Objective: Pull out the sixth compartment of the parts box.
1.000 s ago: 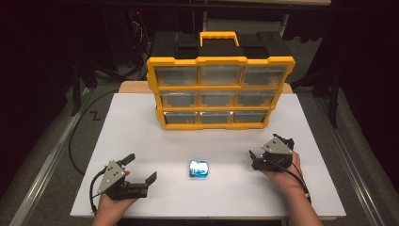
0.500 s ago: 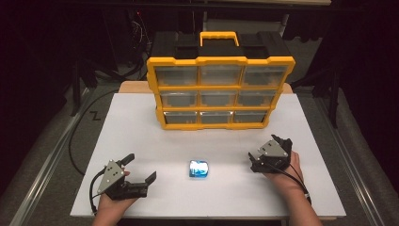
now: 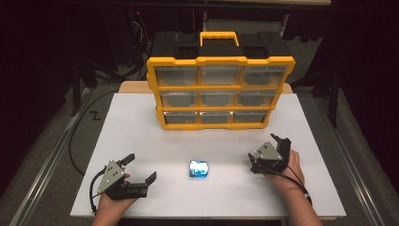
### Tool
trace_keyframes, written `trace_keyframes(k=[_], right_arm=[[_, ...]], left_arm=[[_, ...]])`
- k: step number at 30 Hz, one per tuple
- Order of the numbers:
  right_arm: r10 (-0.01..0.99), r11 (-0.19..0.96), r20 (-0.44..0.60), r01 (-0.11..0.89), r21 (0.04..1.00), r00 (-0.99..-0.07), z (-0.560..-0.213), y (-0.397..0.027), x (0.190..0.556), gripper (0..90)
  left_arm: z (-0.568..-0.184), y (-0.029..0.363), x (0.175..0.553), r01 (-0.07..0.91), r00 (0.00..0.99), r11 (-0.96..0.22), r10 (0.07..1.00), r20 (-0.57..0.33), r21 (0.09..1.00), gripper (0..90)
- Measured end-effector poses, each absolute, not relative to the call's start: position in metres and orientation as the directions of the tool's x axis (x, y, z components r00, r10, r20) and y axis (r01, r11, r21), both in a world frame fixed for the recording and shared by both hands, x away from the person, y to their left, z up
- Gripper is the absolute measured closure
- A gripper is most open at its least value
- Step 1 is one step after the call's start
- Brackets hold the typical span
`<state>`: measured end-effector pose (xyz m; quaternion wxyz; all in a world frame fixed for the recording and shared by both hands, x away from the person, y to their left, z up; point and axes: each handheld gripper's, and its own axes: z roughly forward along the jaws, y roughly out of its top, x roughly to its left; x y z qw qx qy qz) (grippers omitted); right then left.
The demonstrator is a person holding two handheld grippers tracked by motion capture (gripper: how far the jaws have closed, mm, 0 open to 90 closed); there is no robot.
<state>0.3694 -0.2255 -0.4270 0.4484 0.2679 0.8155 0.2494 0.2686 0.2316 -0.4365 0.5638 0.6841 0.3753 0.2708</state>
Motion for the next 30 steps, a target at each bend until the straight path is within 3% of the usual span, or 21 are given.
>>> trace_keyframes(k=[18,30], right_arm=[[0.566,0.816,-0.699,0.174,0.551,-0.437,-0.428,-0.214,0.364,1.1],[0.443,0.893,-0.789,0.136,0.428,-0.426,-0.427,-0.209,0.36,1.1]], left_arm=[[-0.436,0.232,0.267,0.208,0.571,-0.077,0.819,-0.058,0.975,0.3],[-0.436,0.231,0.267,0.208,0.571,-0.077,0.819,-0.057,0.975,0.3]])
